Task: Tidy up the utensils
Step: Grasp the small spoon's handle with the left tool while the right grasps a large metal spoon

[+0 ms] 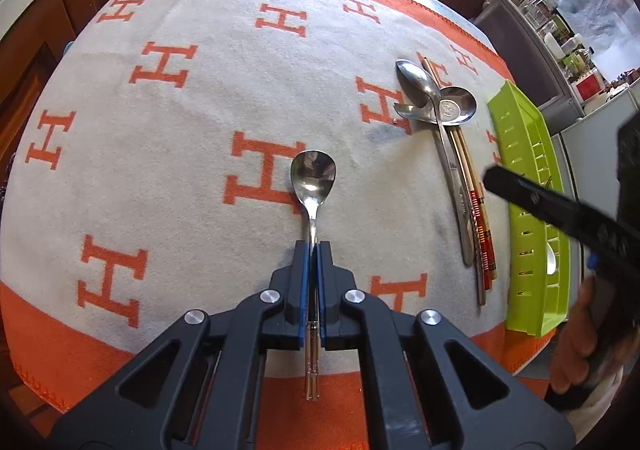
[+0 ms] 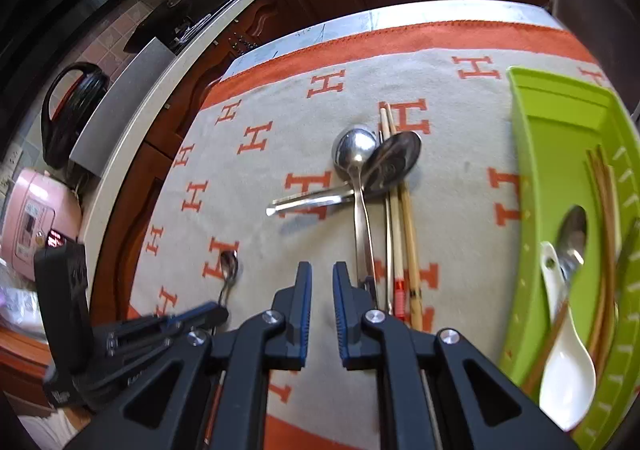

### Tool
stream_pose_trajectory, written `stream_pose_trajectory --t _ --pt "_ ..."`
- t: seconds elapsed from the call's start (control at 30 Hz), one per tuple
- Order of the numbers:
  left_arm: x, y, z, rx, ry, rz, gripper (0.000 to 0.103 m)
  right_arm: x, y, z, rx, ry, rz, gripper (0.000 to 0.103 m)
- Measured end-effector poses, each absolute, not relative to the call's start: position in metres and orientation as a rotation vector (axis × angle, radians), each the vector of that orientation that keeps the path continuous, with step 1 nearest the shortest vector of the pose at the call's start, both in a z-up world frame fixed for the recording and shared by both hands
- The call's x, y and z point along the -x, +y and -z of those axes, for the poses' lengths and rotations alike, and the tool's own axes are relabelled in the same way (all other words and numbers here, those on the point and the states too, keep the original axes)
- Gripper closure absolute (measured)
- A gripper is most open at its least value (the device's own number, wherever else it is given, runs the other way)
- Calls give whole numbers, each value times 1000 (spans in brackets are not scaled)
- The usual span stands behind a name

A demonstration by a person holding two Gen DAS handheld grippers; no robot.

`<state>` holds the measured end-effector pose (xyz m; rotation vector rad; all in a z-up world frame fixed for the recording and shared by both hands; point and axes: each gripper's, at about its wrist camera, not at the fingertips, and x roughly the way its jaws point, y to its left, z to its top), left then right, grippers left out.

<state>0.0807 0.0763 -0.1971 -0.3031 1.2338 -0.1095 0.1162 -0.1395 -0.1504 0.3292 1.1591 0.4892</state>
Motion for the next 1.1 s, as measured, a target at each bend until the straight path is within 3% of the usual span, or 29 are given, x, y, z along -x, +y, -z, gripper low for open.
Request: stream_pose_trajectory --t 0.5,1.1 --pt "-86 96 200 342 1230 124 101 -166 -144 181 -409 1255 -447 92" --pt "-88 92 201 355 1240 139 101 -162 -114 179 -169 1190 -432 95"
